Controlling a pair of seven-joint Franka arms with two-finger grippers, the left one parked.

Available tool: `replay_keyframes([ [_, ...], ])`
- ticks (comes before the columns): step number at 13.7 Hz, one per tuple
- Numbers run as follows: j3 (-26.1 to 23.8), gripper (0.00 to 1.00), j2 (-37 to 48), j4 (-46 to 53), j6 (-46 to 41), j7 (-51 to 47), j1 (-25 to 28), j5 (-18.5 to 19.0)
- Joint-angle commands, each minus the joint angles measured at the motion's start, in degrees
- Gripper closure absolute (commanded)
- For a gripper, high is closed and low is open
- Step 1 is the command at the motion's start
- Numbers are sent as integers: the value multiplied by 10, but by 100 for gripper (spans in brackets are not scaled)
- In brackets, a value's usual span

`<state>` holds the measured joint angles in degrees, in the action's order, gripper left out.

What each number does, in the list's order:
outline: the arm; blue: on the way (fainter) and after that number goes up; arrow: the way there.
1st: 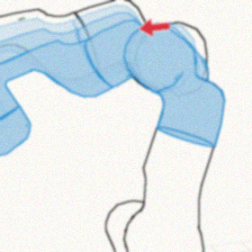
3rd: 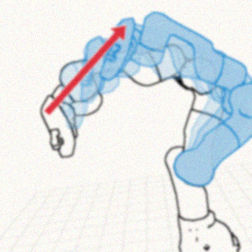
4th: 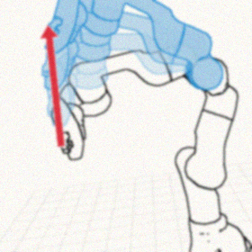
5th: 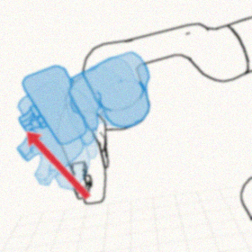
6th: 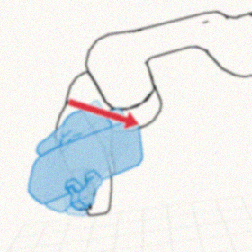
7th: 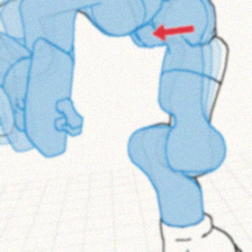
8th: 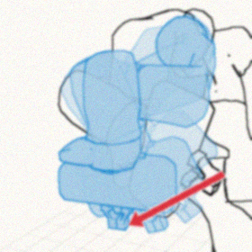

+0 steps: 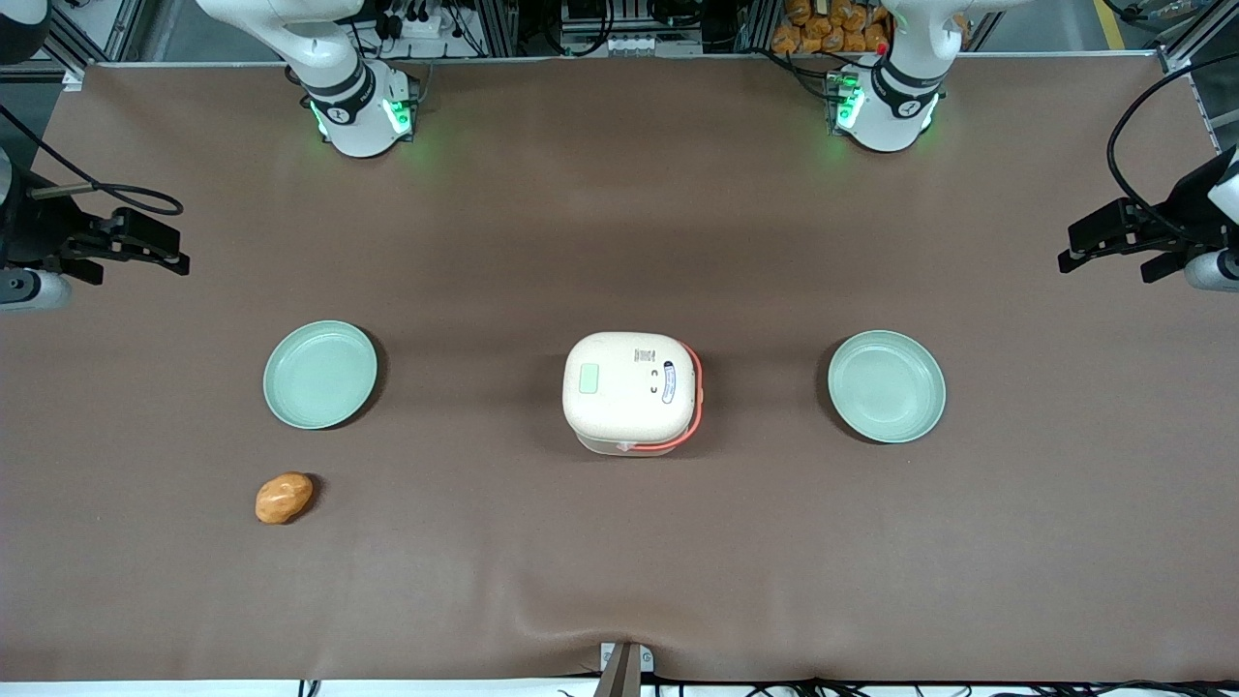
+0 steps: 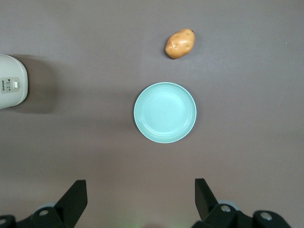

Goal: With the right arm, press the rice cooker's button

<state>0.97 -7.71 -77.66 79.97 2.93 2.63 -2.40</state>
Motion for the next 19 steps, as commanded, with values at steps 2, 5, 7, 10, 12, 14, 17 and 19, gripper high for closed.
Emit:
replay_keyframes([
  [2,-3,0,5,0,-6,1,-8,1],
  [5,-3,0,2,-2,-5,1,-9,0],
  [7,-3,0,-7,-4,-2,1,-9,0],
  [10,-3,0,-16,-4,1,1,-10,0],
  [12,-3,0,-17,-4,2,1,-4,-2],
  [14,-4,0,-19,-4,14,0,2,-12],
  [17,-6,0,-25,-4,35,0,39,-37],
  [19,-6,18,-29,-4,40,-1,72,-42],
])
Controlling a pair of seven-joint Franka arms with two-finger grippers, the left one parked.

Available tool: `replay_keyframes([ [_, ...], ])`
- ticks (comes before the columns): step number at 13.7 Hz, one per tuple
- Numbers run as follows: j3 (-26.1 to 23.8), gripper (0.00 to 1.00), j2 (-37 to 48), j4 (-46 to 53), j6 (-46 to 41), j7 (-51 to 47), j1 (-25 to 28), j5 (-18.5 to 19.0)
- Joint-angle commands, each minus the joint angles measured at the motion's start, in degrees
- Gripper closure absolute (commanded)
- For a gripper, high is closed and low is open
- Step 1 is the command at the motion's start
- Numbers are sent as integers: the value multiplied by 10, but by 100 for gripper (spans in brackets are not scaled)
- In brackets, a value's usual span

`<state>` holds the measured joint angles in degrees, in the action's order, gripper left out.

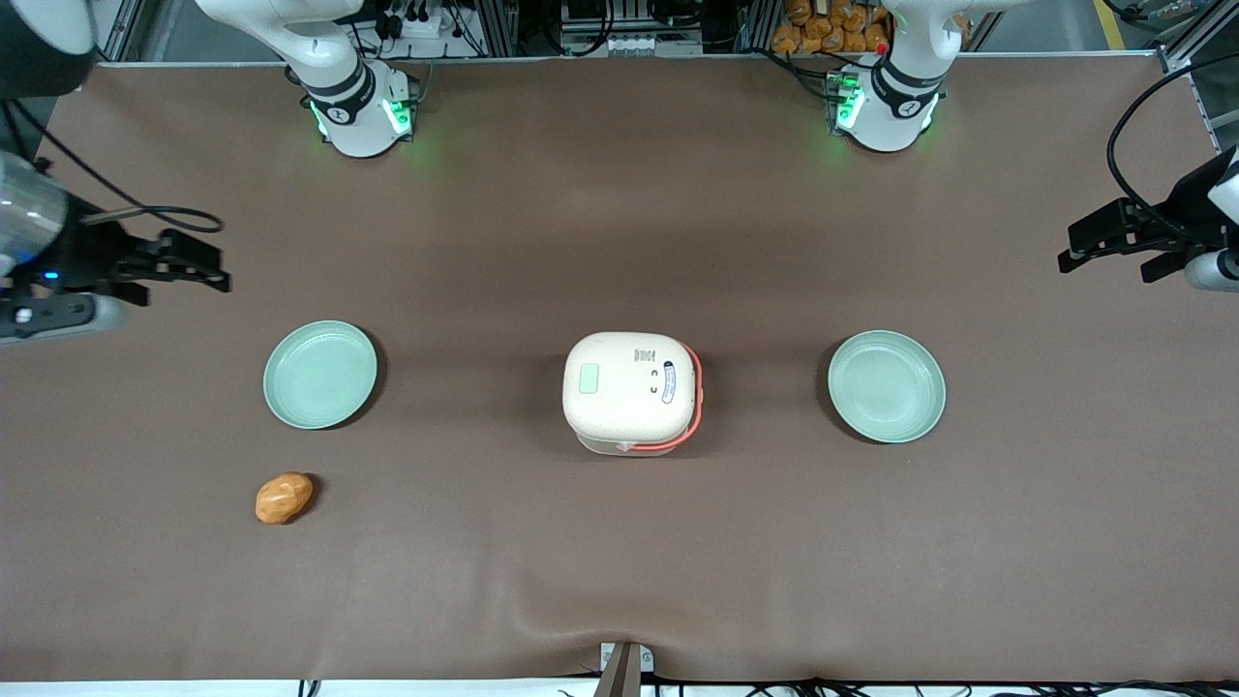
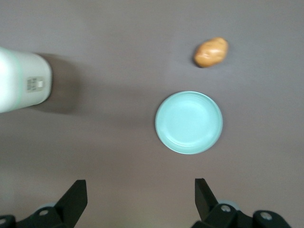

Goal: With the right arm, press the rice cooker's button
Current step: 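Move the right gripper over the white rice cooker's lid button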

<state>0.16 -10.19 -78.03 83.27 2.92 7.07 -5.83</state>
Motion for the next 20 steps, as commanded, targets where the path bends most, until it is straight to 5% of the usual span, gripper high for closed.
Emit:
replay_keyframes([
  [1,2,39,-6,0,7,-2,46,-9],
  [4,2,86,-26,1,7,-51,100,-43],
  [6,2,100,-48,2,9,-150,131,-86],
  [11,2,100,-107,2,91,-201,218,-97],
  [14,2,100,-133,2,148,-242,236,-130],
  [20,4,100,-199,8,309,-262,252,-132],
])
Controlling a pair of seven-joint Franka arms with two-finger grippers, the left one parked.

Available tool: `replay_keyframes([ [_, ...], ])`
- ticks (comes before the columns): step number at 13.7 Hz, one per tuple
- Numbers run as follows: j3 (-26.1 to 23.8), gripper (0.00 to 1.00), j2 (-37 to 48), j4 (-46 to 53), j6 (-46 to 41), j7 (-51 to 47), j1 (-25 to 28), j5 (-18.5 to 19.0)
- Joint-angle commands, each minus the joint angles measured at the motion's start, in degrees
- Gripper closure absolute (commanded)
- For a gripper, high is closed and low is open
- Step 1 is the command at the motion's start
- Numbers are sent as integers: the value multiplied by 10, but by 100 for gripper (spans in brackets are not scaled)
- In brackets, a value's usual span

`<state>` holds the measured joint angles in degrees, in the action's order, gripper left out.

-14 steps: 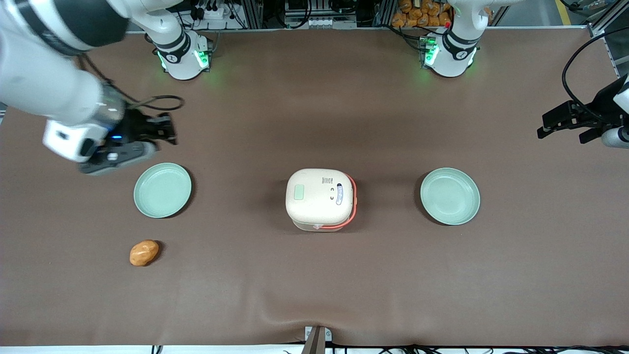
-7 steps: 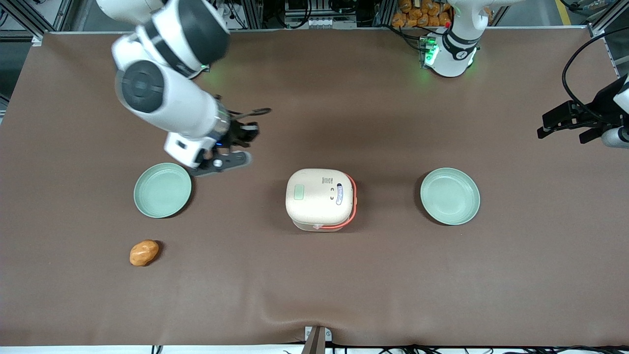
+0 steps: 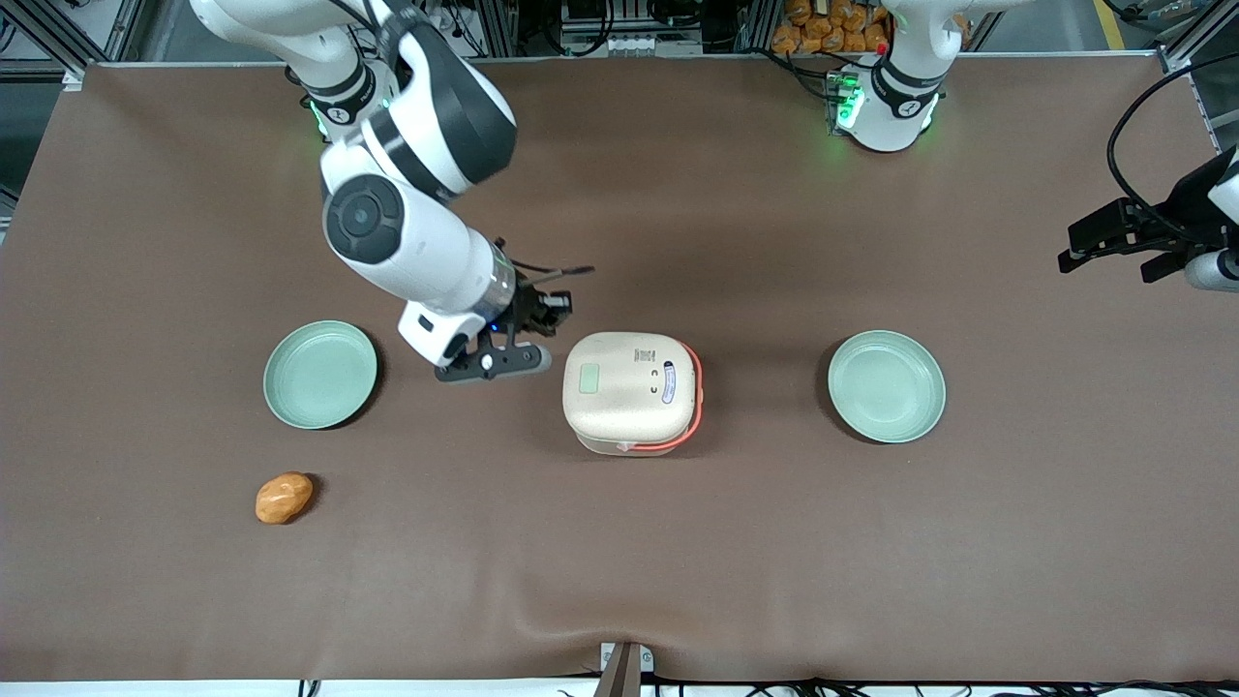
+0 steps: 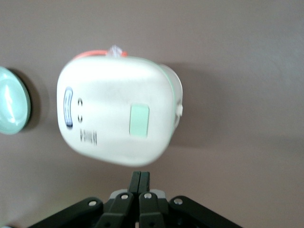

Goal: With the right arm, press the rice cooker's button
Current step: 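Move the right gripper over the white rice cooker's lid button, then press down on the rice cooker's lid button with the right gripper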

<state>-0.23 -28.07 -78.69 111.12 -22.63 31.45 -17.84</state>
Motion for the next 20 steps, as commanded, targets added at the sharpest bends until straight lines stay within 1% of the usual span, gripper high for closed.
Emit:
replay_keyframes([
  [1,9,100,-31,17,46,-8,12,-11],
  [3,9,100,-52,31,61,-8,15,-11],
  [7,9,100,-74,35,61,-8,24,-11],
  [14,10,100,-91,34,62,-8,34,-11],
  [20,10,100,-103,31,89,-8,39,-9],
])
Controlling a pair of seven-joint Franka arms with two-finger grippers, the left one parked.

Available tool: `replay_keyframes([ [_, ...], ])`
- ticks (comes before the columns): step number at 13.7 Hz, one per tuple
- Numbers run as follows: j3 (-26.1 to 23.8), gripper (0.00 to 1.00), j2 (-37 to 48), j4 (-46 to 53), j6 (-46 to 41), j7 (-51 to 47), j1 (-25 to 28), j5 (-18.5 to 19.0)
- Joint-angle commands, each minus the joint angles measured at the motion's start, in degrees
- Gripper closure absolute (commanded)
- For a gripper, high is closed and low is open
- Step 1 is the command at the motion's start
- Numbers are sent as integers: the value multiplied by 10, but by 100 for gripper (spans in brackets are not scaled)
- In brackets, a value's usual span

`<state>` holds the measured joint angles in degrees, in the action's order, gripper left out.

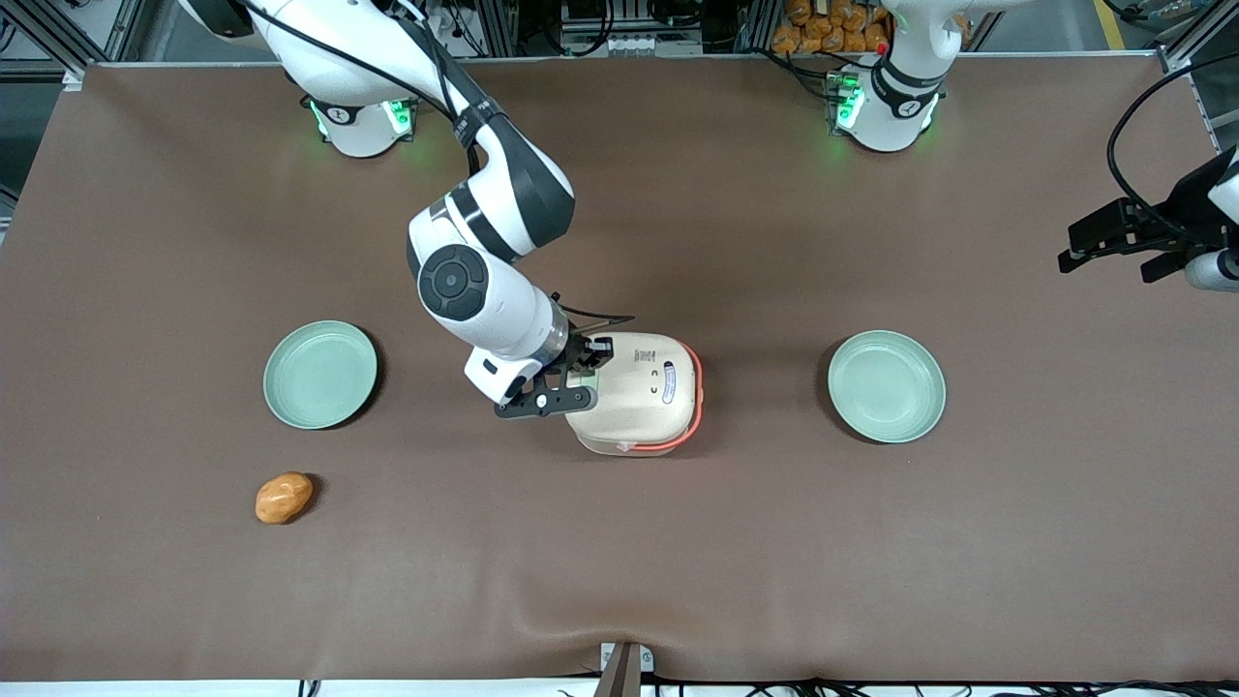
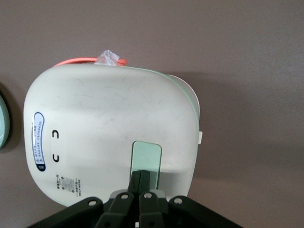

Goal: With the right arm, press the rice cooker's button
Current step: 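Press down on the rice cooker's lid button with the right gripper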

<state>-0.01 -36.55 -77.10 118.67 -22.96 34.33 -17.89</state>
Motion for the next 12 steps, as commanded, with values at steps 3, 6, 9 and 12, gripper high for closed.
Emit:
replay_keyframes([
  [3,9,100,-20,13,24,1,9,-7],
  [6,9,100,-22,13,26,1,10,-6],
  [9,9,100,-23,12,26,2,10,-4],
  [12,10,100,-23,12,27,2,10,-3],
])
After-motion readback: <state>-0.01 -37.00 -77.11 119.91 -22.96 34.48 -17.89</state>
